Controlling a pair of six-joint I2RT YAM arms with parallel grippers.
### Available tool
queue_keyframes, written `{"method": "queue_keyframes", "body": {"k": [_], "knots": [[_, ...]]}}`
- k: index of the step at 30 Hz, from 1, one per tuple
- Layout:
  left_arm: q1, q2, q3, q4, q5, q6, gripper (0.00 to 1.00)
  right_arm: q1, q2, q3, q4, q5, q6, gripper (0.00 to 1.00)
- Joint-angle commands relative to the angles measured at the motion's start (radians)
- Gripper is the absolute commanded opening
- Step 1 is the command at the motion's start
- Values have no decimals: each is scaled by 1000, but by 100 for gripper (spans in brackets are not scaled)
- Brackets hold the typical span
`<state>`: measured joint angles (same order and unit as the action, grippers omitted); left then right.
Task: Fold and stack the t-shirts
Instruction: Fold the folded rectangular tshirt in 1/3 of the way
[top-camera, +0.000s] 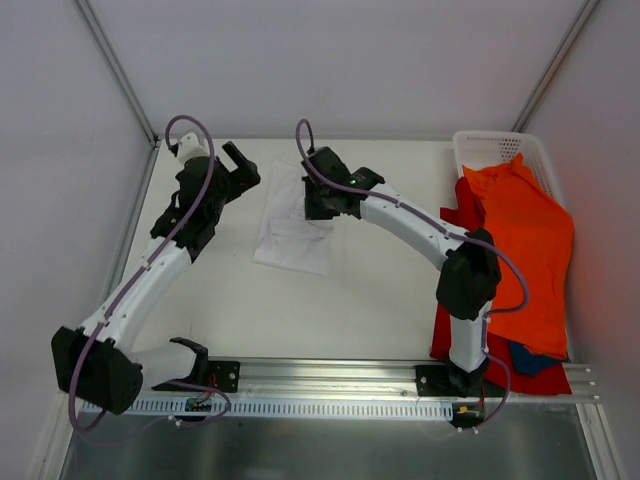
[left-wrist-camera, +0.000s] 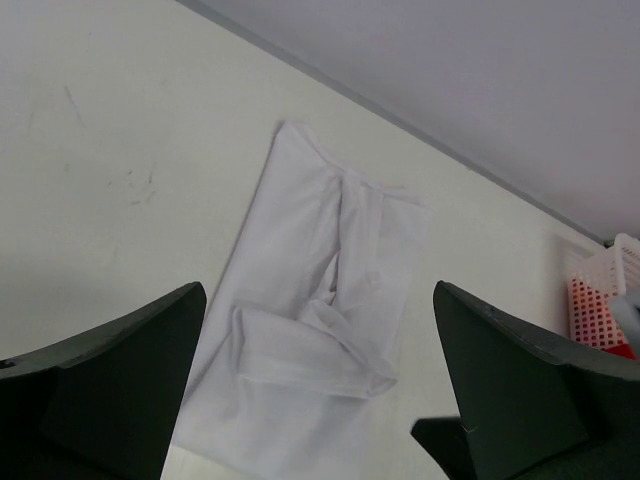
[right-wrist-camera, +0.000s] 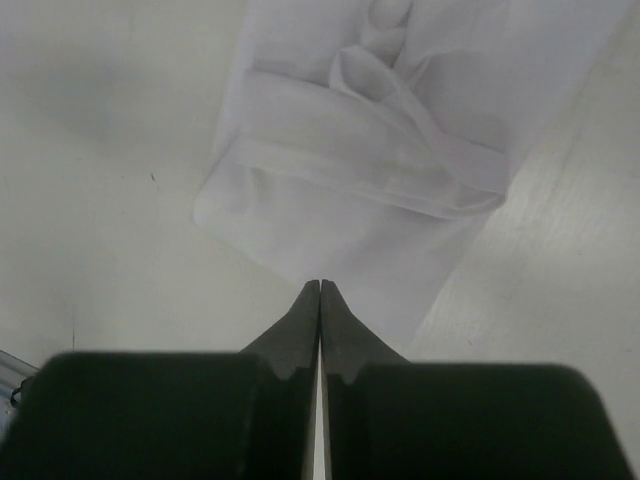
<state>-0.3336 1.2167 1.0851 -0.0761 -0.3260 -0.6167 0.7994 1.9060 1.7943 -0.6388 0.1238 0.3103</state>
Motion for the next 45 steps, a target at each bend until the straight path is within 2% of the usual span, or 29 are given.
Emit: {"method": "queue_keyframes", "body": {"k": [1, 7, 13, 19, 45], "knots": [[-2, -124, -143, -47, -1, 26, 99, 27, 112, -1, 43, -89, 65, 0], [-2, -284, -351, -59, 11, 29, 99, 46, 183, -47, 90, -69, 111, 1], [-2, -411, -470, -67, 31, 15, 99, 46, 188, -95, 117, -32, 116, 0], [-1, -448, -496, -70, 47, 9, 99, 43, 205, -75, 116, -19, 102, 0], [-2, -381, -496, -71, 30, 15, 98, -72, 384, 114, 117, -99, 47, 0]]}}
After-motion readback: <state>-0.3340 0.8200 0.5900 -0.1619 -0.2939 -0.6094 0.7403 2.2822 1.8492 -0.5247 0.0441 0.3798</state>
